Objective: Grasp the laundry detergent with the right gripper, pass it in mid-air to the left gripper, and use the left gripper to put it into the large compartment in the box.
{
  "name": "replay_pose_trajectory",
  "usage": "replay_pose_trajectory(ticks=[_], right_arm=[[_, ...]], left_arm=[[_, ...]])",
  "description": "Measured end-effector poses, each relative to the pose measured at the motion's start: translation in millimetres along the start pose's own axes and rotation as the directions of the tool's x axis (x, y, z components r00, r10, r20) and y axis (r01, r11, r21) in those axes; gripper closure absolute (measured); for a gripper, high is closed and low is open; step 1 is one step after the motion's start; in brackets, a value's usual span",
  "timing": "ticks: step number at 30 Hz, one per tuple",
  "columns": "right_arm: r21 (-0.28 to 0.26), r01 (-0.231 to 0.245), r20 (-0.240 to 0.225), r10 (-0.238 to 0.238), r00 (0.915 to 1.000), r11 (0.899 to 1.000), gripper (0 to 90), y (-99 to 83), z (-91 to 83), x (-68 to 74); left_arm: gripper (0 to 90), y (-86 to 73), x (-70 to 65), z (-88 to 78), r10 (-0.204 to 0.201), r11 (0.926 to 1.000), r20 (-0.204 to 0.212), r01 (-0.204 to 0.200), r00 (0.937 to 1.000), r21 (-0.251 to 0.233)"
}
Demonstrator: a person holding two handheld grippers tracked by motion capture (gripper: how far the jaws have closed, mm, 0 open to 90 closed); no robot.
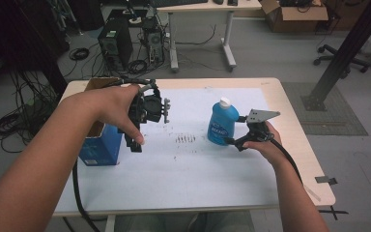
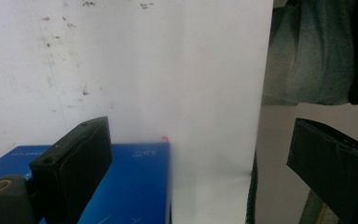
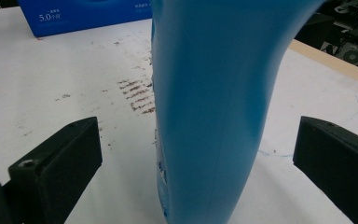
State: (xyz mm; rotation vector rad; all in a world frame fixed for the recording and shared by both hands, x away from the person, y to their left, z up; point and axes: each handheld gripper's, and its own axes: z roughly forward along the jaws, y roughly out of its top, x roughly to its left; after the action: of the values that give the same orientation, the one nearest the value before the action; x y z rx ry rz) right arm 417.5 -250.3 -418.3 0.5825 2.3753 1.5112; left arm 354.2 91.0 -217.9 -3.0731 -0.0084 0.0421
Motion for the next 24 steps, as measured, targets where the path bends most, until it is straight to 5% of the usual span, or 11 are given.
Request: replay_pose_trajectory(ticks=[24], right_arm=[[-0.047, -0.053, 0.009, 0.053, 0.9985, 0.998, 0.4, -8.8, 15.2, -3.8]], left_arm=[[5.4, 3.8, 0.8, 3.2, 0.003, 1.0000, 0.005, -0.003, 1.0000, 0.001]])
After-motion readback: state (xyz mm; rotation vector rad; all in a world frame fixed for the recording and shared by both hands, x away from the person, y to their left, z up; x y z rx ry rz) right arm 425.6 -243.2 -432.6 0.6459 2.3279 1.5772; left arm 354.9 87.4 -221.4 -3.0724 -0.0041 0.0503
